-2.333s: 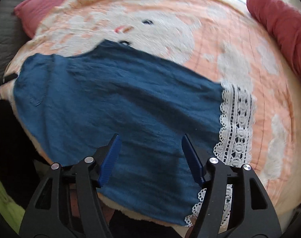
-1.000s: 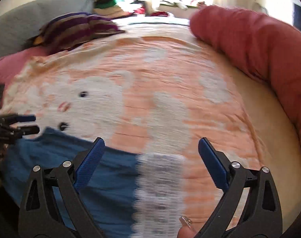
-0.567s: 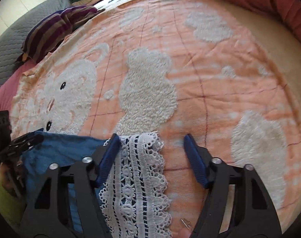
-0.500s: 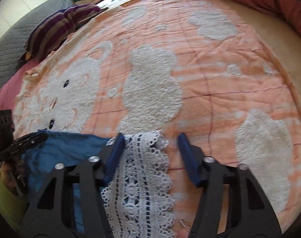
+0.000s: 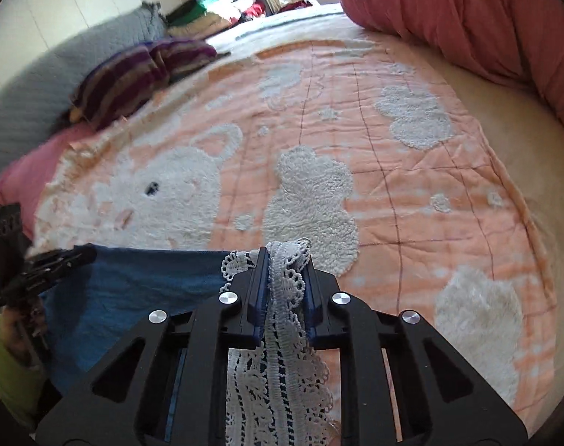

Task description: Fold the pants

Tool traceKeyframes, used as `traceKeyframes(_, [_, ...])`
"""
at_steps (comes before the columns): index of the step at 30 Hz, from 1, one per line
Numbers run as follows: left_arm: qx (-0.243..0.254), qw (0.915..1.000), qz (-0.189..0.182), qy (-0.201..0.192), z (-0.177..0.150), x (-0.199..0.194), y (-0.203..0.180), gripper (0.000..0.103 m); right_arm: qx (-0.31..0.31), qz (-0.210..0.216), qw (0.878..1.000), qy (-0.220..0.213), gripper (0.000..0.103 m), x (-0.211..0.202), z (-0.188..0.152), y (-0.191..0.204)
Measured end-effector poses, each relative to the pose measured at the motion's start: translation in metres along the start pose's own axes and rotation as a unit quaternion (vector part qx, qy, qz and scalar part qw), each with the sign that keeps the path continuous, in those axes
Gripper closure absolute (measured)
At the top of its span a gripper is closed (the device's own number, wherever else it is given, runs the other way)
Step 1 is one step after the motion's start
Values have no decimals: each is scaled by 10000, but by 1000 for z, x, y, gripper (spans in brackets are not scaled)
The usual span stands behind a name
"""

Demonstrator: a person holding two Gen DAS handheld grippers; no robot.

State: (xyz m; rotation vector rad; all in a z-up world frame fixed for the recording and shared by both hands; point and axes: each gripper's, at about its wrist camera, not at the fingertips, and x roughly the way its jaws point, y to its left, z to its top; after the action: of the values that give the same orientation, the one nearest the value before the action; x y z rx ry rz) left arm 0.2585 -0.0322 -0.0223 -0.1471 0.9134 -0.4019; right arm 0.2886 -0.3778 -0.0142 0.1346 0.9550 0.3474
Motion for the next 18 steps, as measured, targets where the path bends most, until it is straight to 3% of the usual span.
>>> traceKeyframes(3, [-110,9996,59,253,-8,23,8,97,-265,-345,9985,337,92,20,-3,5])
traceKeyframes(7, [-186,9995,49,246,-9,25,13,92,-301,-572,9968,462,87,33,-8,1])
traceKeyframes(12, [-453,9988,-134,139,-14,18,24,86,-350,-864,9951,322,59,30,-12,-2])
traceKeyframes(16, [-643,9979,61,30,-16,-1,31,61,-219,-1075,9940,-33,56,7,-14,-9])
traceKeyframes(18, [-708,9974,72,-62,-16,-15,36,61,-369,-1358,9899,-195,54,-5,-15,-6])
